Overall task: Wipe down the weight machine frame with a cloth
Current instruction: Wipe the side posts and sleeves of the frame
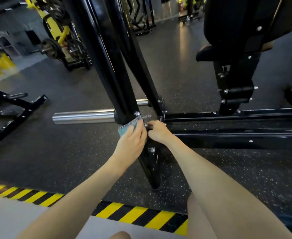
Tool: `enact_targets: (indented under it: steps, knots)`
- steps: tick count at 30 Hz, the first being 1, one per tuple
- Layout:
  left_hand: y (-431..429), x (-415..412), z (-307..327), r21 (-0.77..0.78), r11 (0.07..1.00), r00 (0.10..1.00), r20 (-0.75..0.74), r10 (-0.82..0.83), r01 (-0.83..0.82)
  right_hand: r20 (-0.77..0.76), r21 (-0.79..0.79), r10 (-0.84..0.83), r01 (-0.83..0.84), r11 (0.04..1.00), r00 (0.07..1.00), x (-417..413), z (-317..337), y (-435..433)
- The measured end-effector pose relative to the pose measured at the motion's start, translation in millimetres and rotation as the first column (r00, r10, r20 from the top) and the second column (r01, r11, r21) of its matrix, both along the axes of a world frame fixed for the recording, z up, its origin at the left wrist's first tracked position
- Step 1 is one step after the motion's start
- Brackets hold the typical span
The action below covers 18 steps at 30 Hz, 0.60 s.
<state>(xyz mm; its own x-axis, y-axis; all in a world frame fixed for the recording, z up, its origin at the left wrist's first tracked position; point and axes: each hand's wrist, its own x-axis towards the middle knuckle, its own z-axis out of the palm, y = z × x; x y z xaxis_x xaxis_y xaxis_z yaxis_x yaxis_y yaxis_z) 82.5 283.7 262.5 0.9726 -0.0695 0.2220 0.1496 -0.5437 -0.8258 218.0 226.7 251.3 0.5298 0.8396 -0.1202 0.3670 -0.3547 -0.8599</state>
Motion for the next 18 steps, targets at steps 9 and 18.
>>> enact_targets:
  steps: [9, 18]
  knots:
    - [60, -18, 129, 0.145, 0.968, 0.928, 0.287, -0.239, 0.204, -0.372, 0.283, -0.158, 0.273, 0.919, 0.915, 13, 56, 23]
    - [51, -4, 52, -0.137, 0.962, 0.912, 0.374, -0.169, 0.234, -0.457, 0.287, -0.063, 0.214, 0.934, 0.887, -1, 92, 12]
